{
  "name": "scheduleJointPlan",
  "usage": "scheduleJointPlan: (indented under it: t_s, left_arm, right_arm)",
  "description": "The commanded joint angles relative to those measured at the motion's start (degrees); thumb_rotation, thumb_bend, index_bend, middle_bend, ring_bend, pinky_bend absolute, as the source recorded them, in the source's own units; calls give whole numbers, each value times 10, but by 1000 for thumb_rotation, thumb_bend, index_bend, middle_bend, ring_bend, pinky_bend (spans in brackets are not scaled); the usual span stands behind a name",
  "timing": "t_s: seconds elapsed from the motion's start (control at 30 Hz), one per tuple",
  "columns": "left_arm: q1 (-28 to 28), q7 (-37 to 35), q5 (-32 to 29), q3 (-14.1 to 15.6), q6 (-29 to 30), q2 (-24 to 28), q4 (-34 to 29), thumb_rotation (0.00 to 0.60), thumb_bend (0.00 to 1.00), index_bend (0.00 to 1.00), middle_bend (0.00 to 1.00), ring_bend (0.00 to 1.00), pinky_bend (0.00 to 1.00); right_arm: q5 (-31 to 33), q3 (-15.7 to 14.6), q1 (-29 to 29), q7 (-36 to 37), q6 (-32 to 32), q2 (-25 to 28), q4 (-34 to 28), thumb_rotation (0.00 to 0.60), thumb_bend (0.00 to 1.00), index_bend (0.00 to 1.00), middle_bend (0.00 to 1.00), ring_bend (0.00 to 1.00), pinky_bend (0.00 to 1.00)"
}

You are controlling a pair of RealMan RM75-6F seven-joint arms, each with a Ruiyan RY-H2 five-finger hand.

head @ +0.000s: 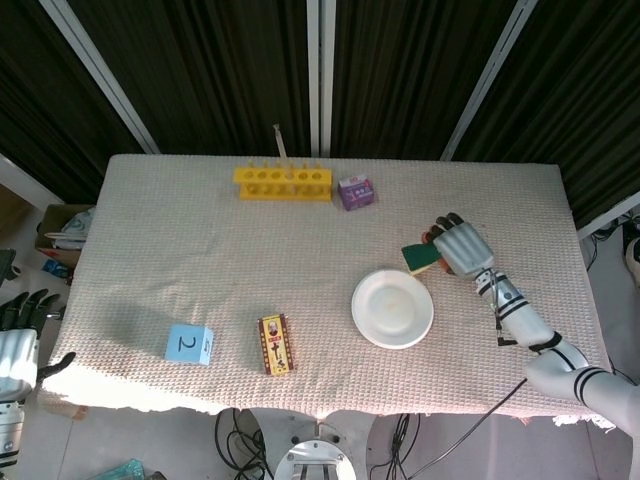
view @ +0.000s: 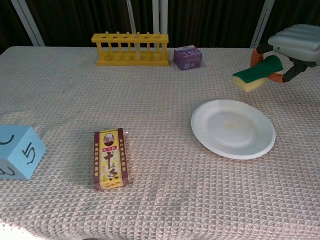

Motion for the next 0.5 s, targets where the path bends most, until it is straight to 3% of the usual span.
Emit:
scheduleJointPlan:
  t_s: [0.03,0.2,0.5]
  left_arm:
    - [0,2,4,1,1,1,-5,600,9,184,124,93,147]
    - [6,0,0,2,6,-2,-5,600,9,184,124,94,147]
    - [12,-18,-2,5,7,-9,9,600,9,184,124,94,147]
  right_arm:
    - [-64,-33,23,-69,1,61,-90,600,439,695,384,239,239]
    - [-84,-46,38,-140,-28,54,-127,600,485,715,400,254,242]
    - [-125,-60,33,-210,6,11,-78,600,509,754,415,274,245]
